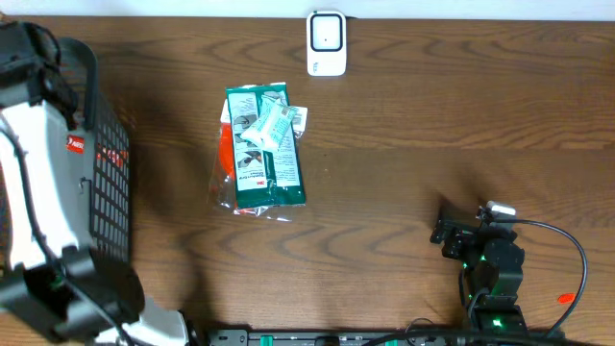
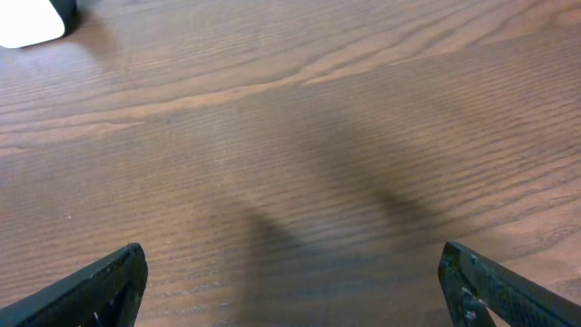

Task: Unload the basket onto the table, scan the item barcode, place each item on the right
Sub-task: 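Move the open left gripper back into the basket, then close the left gripper on the red Nescafe stick's end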

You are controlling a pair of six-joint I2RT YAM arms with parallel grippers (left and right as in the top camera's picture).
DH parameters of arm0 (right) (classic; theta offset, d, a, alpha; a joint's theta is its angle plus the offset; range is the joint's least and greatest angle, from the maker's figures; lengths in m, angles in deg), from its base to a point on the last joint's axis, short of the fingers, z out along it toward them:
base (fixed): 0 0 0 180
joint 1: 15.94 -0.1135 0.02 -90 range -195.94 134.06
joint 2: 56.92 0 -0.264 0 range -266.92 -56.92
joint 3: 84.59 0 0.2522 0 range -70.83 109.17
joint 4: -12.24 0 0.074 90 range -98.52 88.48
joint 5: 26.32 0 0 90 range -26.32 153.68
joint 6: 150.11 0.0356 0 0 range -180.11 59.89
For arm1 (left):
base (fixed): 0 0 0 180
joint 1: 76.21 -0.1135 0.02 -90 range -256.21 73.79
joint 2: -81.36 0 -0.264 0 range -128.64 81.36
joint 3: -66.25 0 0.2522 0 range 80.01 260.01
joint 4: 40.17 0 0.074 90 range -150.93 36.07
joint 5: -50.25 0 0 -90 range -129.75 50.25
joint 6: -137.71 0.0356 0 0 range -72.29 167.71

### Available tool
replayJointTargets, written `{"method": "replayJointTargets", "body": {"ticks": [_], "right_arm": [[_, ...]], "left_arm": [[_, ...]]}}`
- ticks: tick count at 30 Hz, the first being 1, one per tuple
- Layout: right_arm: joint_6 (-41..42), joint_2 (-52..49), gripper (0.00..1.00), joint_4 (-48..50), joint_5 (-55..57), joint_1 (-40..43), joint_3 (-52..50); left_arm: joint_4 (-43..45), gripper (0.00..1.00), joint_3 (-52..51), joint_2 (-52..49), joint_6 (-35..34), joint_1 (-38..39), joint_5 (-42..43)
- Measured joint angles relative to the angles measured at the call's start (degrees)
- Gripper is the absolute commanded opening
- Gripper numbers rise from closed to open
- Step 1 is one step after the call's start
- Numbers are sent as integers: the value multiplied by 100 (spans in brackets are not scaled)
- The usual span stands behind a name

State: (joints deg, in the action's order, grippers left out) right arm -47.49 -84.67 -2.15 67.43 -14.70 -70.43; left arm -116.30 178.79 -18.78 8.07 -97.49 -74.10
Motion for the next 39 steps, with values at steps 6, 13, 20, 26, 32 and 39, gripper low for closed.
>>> {"method": "replayJointTargets", "body": {"ticks": [6,13,20,26,32,39], "right_arm": [[0,0,99,-42,0,0,0],[0,0,99,-44,0,0,0],[0,0,99,-44,0,0,0],[0,0,99,-46,0,-2,0],[0,0,99,-92,0,0,0],[0,0,99,-138,7,-2,0]], "left_arm": [[87,94,0,-573,-354,-13,361],[503,96,0,-892,-509,-153,885],[662,96,0,-1119,-435,-350,1187],[857,96,0,-1447,-380,-498,1471],[1246,96,0,-1871,-39,-507,1862],[1532,96,-7,-1989,103,-509,2022]]}}
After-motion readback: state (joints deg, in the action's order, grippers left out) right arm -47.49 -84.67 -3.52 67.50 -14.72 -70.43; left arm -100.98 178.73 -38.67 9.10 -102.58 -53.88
